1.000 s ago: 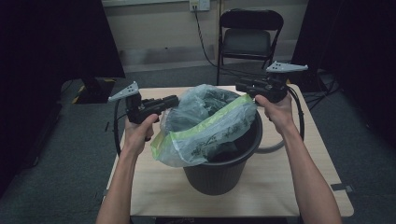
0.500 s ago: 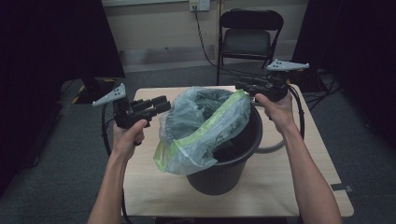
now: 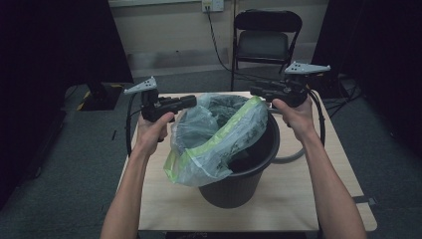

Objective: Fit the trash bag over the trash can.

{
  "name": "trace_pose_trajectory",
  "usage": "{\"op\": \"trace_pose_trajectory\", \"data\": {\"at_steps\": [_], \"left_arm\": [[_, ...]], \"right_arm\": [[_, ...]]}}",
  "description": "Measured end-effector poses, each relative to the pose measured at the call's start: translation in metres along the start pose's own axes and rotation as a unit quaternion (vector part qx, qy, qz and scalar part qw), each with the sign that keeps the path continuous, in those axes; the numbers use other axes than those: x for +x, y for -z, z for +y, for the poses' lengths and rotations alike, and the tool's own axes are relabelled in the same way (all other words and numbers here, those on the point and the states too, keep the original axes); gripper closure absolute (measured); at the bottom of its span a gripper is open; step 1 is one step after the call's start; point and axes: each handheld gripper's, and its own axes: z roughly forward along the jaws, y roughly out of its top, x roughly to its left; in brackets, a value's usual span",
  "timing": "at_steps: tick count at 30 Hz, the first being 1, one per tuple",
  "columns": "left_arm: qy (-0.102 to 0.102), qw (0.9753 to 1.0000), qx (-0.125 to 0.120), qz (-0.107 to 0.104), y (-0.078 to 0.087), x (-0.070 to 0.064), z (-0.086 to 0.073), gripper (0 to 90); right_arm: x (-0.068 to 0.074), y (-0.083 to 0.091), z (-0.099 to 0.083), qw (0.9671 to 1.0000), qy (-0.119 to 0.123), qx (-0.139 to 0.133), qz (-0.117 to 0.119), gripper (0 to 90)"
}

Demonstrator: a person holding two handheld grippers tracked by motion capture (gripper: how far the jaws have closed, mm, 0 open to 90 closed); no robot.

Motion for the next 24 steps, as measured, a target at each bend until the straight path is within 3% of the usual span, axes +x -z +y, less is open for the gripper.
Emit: {"op": "trace_pose_trajectory", "data": {"at_steps": [4,12,14,15,19,21,22,23,24], "left_arm": [[0.002,0.9999,-0.005,0.013,0.010,-0.001,-0.006,89.7],[-0.017,0.9995,-0.011,0.025,0.037,-0.021,-0.016,89.8],[-0.018,0.9993,-0.016,0.027,0.041,-0.024,-0.016,88.8],[-0.017,0.9991,-0.023,0.030,0.042,-0.024,-0.016,81.9],[-0.011,0.9983,-0.047,0.034,0.040,-0.020,-0.005,76.1],[0.002,0.9984,-0.051,0.026,0.032,-0.017,-0.002,72.2],[0.007,0.9985,-0.046,0.028,0.028,-0.016,-0.001,69.2],[0.003,0.9986,-0.035,0.040,0.021,-0.016,-0.001,65.5],[-0.001,0.9986,-0.027,0.045,0.017,-0.016,-0.003,65.5]], "right_arm": [[0.002,0.003,0.002,1.0000,0.001,0.000,0.001,58.7],[0.011,0.007,0.007,0.9998,0.015,-0.002,0.009,57.1],[0.013,0.006,0.009,0.9998,0.013,-0.007,0.012,56.0],[0.015,0.005,0.012,0.9998,0.012,-0.007,0.017,54.8],[0.022,0.001,0.020,0.9993,0.015,-0.008,0.032,52.4],[0.026,-0.001,0.022,0.9988,0.016,-0.010,0.045,51.4],[0.029,-0.002,0.022,0.9986,0.017,-0.004,0.050,50.7],[0.031,-0.007,0.019,0.9982,0.023,0.024,0.049,49.3],[0.031,-0.007,0.019,0.9982,0.023,0.024,0.049,49.3]]}}
